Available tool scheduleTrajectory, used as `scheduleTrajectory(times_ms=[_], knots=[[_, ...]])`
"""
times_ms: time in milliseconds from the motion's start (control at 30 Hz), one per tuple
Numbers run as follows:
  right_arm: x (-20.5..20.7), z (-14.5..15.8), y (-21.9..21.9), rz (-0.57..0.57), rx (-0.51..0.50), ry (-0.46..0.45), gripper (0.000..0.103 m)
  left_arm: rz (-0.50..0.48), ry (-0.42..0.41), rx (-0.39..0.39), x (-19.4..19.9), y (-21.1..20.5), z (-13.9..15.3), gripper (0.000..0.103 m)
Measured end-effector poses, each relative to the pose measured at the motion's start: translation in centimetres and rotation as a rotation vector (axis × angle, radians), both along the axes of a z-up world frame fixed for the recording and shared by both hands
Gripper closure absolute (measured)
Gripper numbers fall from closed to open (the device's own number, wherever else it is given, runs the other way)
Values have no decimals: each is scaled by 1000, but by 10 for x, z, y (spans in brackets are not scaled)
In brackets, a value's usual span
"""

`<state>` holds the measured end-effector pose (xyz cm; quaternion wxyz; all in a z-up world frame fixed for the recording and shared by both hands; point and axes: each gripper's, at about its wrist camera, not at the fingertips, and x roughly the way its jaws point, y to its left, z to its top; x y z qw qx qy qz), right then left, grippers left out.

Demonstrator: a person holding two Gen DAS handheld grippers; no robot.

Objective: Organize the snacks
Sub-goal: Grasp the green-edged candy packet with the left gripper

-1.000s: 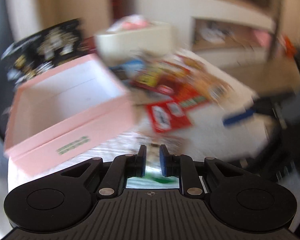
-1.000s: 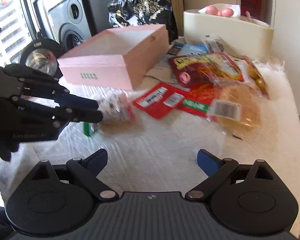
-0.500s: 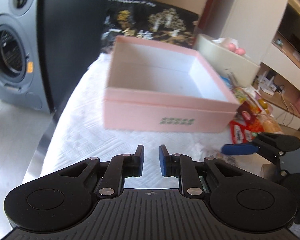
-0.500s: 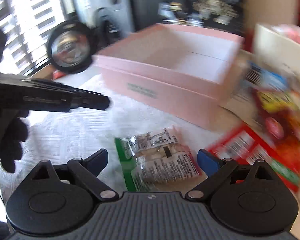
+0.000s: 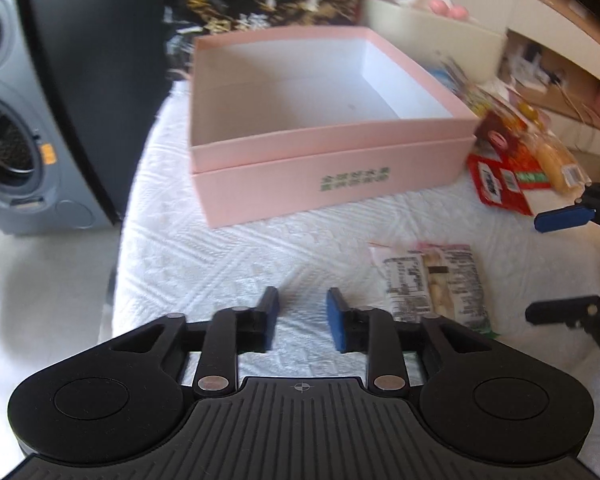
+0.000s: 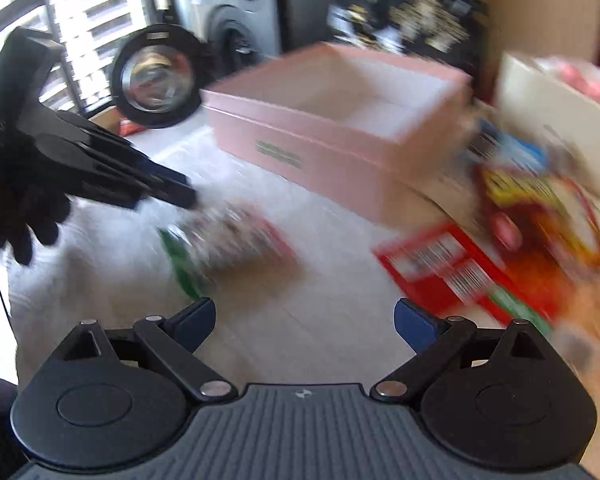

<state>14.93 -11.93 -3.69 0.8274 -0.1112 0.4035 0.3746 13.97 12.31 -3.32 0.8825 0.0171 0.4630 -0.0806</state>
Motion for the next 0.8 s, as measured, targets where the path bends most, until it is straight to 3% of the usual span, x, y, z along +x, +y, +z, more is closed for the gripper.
scheduleTrajectory(times_ms=[67,100,167,233,300,367,500,567,667,800], knots=[[1,-5,-19,-47,7,29,5,-38,23,-38,5,-1,0,47],[1,-7,-27,-66,25,29,5,-53,36,-65,7,0,-1,42],[-1,-7,-37,-81,62,44,5,-84,58,-117,10,1,-1,20],[2,-8,-39,-85,86,58,2,-114,68,-157,12,1,-3,12],[1,-9,-41,-74,95,59,0,-99,73,-185,13,6,-1,14],[2,-9,-43,-69,98,57,0,-38,46,-192,11,10,8,27],[1,-9,-38,-64,104,49,0,-48,2,-239,-3,-16,32,28],[-1,-9,-37,-58,90,39,0,-81,16,-206,-6,-47,30,28],[-3,-9,-32,-47,59,28,0,-108,26,-95,-3,-85,13,27],[-8,-9,-27,-26,0,11,0,-117,32,-35,4,-107,-4,26]])
